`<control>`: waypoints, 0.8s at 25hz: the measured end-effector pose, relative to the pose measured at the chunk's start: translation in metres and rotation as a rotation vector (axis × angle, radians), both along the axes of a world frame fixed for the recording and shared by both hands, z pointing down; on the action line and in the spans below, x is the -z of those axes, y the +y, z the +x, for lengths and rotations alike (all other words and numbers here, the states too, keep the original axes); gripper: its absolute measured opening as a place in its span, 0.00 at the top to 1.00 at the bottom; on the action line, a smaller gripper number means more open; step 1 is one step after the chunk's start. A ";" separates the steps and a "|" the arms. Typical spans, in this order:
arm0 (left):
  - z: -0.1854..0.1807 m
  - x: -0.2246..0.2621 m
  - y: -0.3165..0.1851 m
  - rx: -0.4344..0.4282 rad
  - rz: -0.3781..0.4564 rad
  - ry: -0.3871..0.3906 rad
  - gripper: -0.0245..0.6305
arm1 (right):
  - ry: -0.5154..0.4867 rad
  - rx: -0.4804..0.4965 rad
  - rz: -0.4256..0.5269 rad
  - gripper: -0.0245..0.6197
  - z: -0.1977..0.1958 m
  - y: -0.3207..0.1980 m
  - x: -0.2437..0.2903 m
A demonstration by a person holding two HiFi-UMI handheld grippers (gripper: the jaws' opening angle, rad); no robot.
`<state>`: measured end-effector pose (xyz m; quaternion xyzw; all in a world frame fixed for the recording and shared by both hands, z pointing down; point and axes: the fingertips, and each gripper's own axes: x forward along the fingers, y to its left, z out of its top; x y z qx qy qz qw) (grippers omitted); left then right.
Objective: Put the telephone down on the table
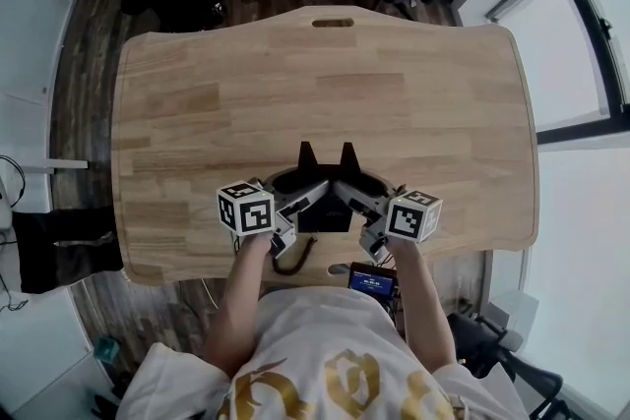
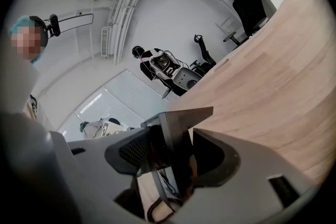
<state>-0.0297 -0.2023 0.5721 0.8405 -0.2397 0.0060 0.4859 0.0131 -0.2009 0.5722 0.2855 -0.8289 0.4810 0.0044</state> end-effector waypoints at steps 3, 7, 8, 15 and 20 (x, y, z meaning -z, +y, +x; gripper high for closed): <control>-0.001 -0.006 -0.003 -0.001 -0.009 -0.001 0.59 | 0.004 0.007 -0.011 0.61 -0.001 -0.003 -0.006; 0.000 -0.013 -0.007 0.001 -0.023 -0.001 0.59 | 0.006 0.007 -0.026 0.61 -0.001 -0.007 -0.013; -0.001 -0.015 -0.009 0.000 -0.027 -0.002 0.59 | 0.007 0.011 -0.031 0.61 -0.002 -0.008 -0.016; -0.005 -0.028 -0.017 0.006 -0.054 -0.003 0.59 | 0.014 0.028 -0.061 0.61 -0.007 -0.017 -0.028; -0.006 -0.034 -0.018 -0.003 -0.073 -0.002 0.59 | 0.021 0.057 -0.081 0.61 -0.008 -0.018 -0.034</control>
